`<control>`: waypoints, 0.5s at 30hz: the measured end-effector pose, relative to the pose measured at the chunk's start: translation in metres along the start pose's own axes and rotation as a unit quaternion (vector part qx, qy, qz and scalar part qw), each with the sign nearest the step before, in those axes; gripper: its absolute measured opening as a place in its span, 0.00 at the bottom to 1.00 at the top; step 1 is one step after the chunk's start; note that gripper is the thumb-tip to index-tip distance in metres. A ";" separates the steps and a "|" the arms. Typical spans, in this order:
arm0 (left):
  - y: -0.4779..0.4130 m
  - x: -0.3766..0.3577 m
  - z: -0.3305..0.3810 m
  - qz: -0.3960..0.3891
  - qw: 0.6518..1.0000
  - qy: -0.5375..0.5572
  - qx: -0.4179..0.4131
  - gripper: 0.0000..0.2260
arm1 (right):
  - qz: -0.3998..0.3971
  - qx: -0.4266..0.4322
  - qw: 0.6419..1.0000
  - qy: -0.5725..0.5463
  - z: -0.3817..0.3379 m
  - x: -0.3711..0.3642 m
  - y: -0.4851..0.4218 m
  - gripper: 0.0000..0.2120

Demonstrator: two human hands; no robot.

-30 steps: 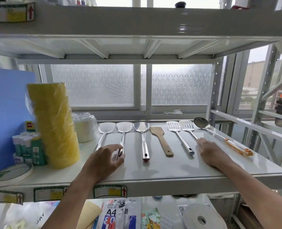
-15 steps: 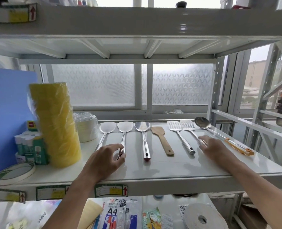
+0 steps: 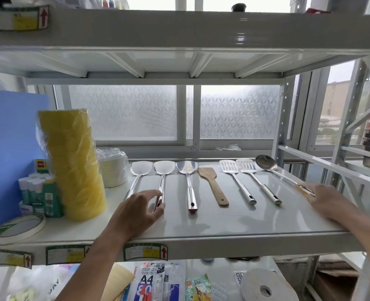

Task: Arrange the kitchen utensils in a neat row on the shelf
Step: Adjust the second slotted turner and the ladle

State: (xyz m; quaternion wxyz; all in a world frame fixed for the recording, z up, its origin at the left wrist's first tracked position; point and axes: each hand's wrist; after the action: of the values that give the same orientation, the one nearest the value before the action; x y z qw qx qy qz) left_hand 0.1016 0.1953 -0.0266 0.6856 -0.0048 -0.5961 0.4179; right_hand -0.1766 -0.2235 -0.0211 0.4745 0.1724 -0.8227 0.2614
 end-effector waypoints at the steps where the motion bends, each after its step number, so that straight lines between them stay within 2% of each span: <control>1: 0.000 0.000 0.000 0.000 1.000 0.001 0.000 0.16 | -0.002 0.004 1.000 0.002 0.002 -0.001 0.000 0.23; 15: 0.000 -0.001 -0.001 0.002 1.000 0.001 -0.003 0.18 | 0.028 0.025 0.999 0.004 -0.001 -0.013 0.008 0.23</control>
State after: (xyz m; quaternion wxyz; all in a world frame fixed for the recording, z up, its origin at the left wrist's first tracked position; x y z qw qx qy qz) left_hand 0.1029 0.1954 -0.0278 0.6856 -0.0087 -0.5964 0.4173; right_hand -0.1739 -0.2157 -0.0340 0.4654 0.1601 -0.8187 0.2957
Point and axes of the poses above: each hand's wrist, its own y-axis away from the middle knuckle, its own x-axis out of the back of the hand, z = x × y, and after that the axes turned 4 degrees about -y, right-handed
